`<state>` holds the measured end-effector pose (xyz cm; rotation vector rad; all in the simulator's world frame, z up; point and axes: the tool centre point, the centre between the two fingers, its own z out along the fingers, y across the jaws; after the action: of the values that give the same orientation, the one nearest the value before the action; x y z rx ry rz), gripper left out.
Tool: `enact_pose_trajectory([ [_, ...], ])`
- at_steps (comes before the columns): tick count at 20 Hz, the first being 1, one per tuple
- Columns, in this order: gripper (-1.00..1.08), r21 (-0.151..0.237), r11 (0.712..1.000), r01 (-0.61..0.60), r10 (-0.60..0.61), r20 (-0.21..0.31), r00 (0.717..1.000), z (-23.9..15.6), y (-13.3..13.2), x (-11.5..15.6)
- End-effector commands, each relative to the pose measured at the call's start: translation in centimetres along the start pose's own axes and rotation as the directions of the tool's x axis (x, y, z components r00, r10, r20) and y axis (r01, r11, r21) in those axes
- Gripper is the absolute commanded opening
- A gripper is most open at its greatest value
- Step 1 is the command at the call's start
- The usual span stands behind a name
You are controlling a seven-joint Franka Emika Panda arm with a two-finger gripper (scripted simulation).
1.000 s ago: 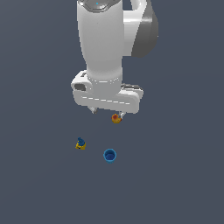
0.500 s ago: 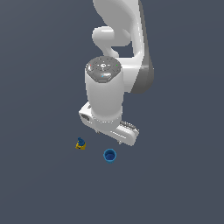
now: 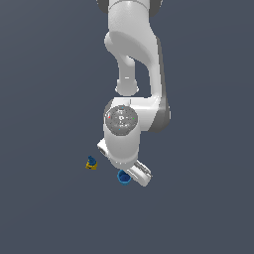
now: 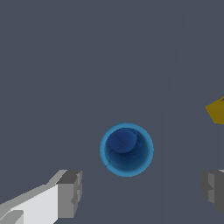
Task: Pick up a designated object from a clutter of objects.
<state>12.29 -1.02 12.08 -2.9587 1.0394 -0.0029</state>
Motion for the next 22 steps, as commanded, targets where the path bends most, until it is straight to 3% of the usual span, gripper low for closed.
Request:
enact_pose_trajectory([
  [1, 1.0, -0.002, 0.999, -0.034, 0.034, -0.001, 0.999, 1.3, -0.2, 0.2],
  [14, 1.0, -0.006, 0.997, -0.072, 0.072, 0.0, 0.997, 3.6, -0.3, 0.4],
  [22, 1.0, -0.006, 0.997, -0.075, 0.075, 0.0, 0.997, 7.3, -0.3, 0.3],
])
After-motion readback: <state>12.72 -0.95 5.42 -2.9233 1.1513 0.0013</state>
